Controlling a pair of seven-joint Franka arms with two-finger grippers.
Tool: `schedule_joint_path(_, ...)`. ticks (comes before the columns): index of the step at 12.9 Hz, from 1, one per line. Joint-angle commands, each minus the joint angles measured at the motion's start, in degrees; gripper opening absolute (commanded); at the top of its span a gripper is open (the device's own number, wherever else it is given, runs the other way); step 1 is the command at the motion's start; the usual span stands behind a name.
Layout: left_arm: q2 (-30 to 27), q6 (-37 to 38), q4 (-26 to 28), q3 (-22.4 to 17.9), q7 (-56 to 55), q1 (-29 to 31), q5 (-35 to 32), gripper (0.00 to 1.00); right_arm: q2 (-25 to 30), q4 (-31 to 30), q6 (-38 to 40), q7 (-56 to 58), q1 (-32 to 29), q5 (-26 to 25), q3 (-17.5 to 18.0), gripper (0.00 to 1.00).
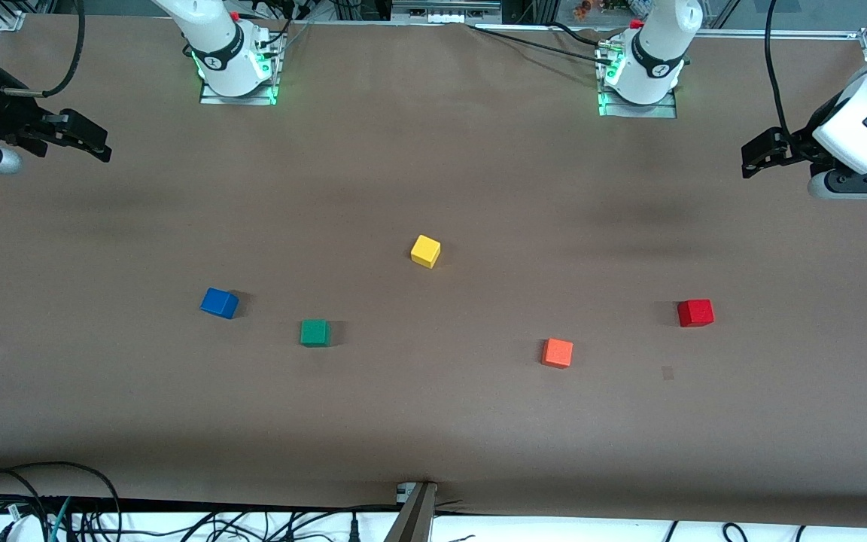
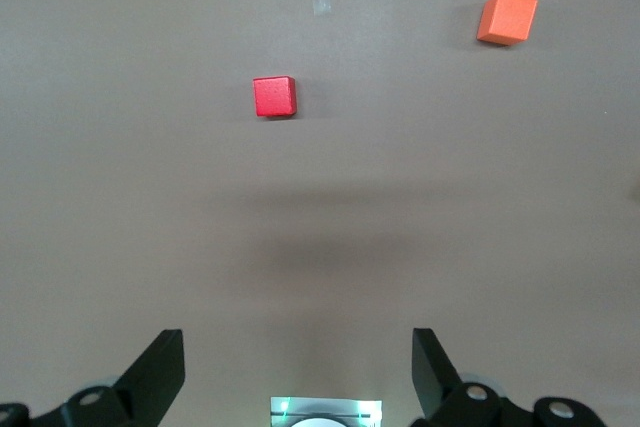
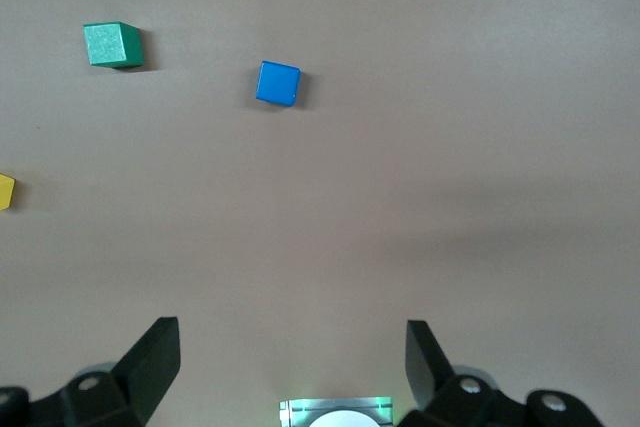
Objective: Pass red block to right arm, stack on blue
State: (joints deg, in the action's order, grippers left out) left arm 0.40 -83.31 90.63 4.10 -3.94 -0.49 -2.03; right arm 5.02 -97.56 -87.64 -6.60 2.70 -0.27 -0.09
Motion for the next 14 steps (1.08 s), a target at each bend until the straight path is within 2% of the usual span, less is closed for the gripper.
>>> schedule_joint_path(1, -2.24, -1.24, 2.01, 0.03, 0.51, 0.58, 2.02, 1.00, 0.08, 0.71, 0.71, -0.61, -0.15, 0.62, 0.18, 1.00)
schedule_joint_path(14, -1.28, -0.81, 1.22, -0.06, 0.51, 0.67, 1.94, 1.00, 0.08, 0.71, 0.71, -0.61, -0.15, 0.71, 0.18, 1.00)
